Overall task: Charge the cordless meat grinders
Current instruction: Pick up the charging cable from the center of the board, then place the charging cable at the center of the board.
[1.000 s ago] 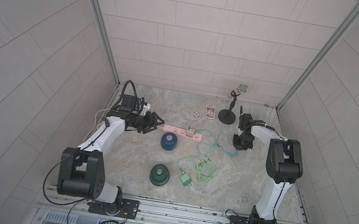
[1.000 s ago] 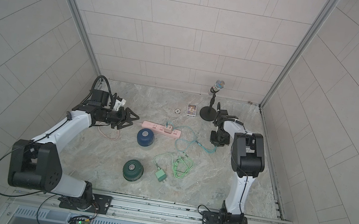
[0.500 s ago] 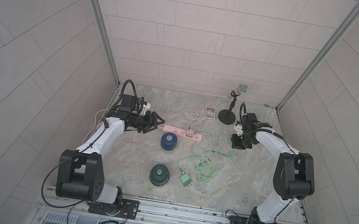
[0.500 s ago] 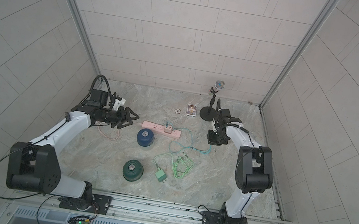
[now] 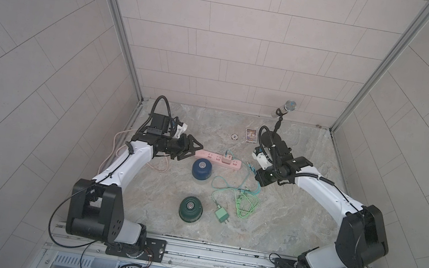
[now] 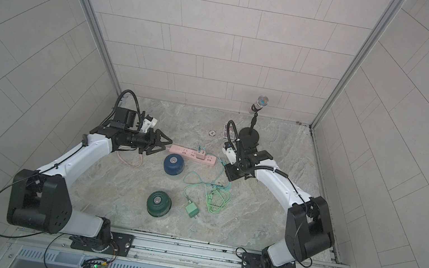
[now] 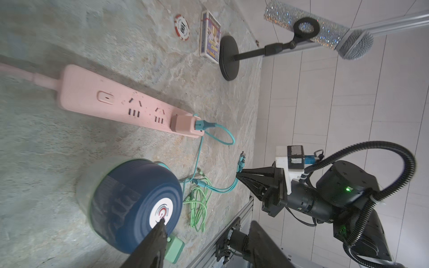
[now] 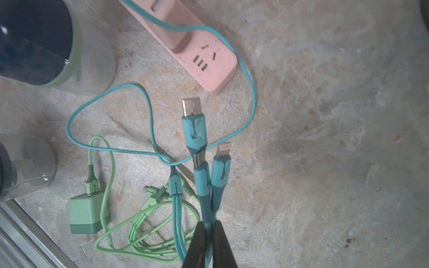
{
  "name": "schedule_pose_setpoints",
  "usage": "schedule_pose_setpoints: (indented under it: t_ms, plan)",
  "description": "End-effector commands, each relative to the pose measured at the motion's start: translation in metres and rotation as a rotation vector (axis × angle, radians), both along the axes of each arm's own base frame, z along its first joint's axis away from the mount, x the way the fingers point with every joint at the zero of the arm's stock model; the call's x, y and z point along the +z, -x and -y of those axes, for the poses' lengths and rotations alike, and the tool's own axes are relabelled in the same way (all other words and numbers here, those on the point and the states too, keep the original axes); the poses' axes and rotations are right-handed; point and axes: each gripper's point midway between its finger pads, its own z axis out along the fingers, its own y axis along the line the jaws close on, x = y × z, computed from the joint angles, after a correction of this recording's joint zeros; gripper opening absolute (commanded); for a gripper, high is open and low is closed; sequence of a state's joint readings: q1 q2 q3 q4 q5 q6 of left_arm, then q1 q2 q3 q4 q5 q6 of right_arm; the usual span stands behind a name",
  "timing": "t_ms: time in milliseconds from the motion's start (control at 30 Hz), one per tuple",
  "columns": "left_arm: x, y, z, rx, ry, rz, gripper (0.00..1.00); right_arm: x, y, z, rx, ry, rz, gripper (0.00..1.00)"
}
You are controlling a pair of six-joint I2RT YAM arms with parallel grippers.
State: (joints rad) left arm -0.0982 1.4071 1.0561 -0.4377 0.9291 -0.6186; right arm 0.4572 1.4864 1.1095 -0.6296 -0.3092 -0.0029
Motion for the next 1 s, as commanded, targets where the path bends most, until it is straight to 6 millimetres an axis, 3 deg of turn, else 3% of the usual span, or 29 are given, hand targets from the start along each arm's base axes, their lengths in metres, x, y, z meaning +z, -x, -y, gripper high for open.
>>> schedule_pose_setpoints:
  t_ms: [0,233,433,733,967]
  plan:
    - [0.026,0.003,0.028,-0.073,0.031,0.062,0.59,0.023,-0.001,-0.011,0.064,0.013,0.165,0.09]
    - [0.013,0.017,0.081,-0.186,0.000,0.025,0.57,0.040,0.013,-0.024,0.115,0.021,0.330,0.09]
    - [0.003,0.018,0.112,-0.244,0.000,0.012,0.55,0.046,0.023,-0.027,0.153,0.030,0.355,0.09]
    - [0.004,0.015,0.146,-0.279,0.058,0.012,0.56,0.048,0.030,-0.034,0.175,0.009,0.344,0.09]
    - [-0.003,0.016,0.155,-0.291,0.061,0.003,0.54,0.052,0.029,-0.037,0.174,0.000,0.346,0.09]
